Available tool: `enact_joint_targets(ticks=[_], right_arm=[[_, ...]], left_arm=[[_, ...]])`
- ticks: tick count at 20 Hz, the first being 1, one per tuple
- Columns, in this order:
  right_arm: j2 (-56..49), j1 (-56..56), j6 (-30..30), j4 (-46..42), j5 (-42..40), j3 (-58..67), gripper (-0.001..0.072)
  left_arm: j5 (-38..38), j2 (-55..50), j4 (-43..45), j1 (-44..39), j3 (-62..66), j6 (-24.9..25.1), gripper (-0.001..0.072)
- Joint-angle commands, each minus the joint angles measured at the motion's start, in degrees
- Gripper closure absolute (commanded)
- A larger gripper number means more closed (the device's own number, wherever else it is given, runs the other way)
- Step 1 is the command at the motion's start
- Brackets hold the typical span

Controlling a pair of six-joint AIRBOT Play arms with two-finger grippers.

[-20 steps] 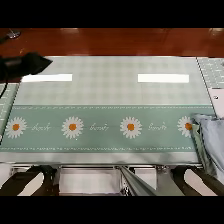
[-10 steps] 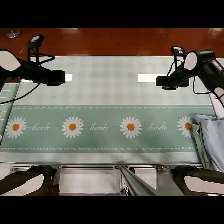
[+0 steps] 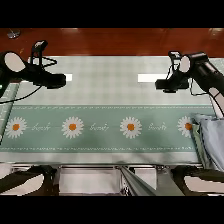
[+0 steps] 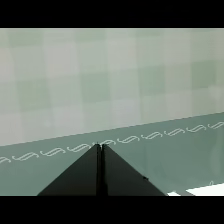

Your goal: Fold the shirts.

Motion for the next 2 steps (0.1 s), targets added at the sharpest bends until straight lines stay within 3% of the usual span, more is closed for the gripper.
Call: enact_joint_targets(ticks=[1, 2], right_arm=[[-0.1, 0.1, 0.1, -0.2, 0.1, 0.0, 0.0686], [-0.1, 0.1, 0.1, -0.2, 0.1, 0.0, 0.0686]], left_arm=[[-0.1, 0.0, 0.3, 0.0, 0.0, 0.0, 0.0686], [-0.1, 0.0, 0.3, 0.0, 0.0, 0.0, 0.0686]])
